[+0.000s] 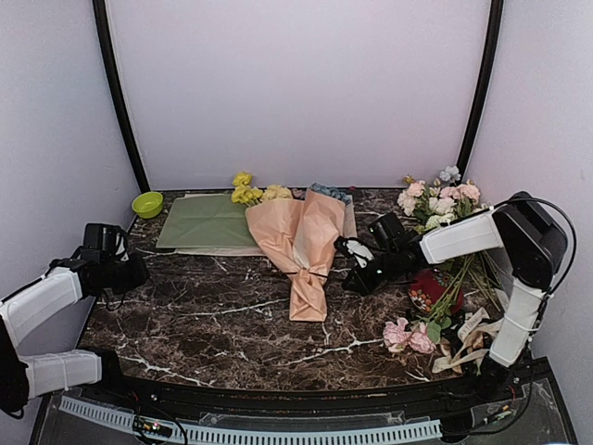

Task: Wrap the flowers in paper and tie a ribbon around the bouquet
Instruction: Adjust the half-tied ribbon at the center of the board, then pass from the left arm to the right

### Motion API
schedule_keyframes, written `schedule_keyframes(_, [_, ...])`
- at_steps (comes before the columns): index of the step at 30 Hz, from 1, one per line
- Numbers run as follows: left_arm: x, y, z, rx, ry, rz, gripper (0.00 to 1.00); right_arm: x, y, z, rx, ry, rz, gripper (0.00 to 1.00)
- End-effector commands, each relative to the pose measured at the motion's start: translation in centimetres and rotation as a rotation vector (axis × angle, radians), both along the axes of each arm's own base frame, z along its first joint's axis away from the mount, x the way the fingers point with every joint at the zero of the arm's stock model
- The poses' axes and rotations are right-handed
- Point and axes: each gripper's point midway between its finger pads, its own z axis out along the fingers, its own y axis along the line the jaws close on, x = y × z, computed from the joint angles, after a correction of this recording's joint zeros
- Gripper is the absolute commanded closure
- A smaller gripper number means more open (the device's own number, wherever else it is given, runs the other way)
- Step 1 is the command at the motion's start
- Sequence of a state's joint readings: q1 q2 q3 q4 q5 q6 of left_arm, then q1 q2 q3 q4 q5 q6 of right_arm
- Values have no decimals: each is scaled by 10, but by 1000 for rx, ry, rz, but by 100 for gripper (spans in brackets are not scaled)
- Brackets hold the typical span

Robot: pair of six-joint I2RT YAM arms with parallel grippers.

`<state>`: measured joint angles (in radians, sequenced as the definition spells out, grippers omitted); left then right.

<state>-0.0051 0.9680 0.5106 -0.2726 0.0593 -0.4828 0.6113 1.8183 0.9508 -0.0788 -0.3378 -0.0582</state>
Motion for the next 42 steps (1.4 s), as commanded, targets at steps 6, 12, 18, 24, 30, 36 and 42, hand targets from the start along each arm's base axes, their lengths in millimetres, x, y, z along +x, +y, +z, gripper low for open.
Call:
schedule_keyframes(6, [10,-60,58,102,-241,-243,100,-48,-2,4,-13,127,64,100])
schedule_keyframes(12, [25,-157,134,112,-444,-662,100,-35,1,47,56,113,66,63])
schedule_keyframes(18, [12,-244,228,86,-753,-1014,100,-6,33,140,242,-84,125,53])
schedule_keyframes(24, [-8,-281,292,70,-983,-1154,100,-12,114,196,453,-240,362,47])
schedule_keyframes(30, [-13,-297,303,59,-1028,-1209,100,-19,161,192,518,-239,462,35])
schedule_keyframes(36, [-13,-299,317,66,-1066,-1208,100,-26,173,173,514,-239,485,35])
schedule_keyframes(42, [-11,-300,316,71,-1061,-1210,100,-18,177,159,521,-217,433,46])
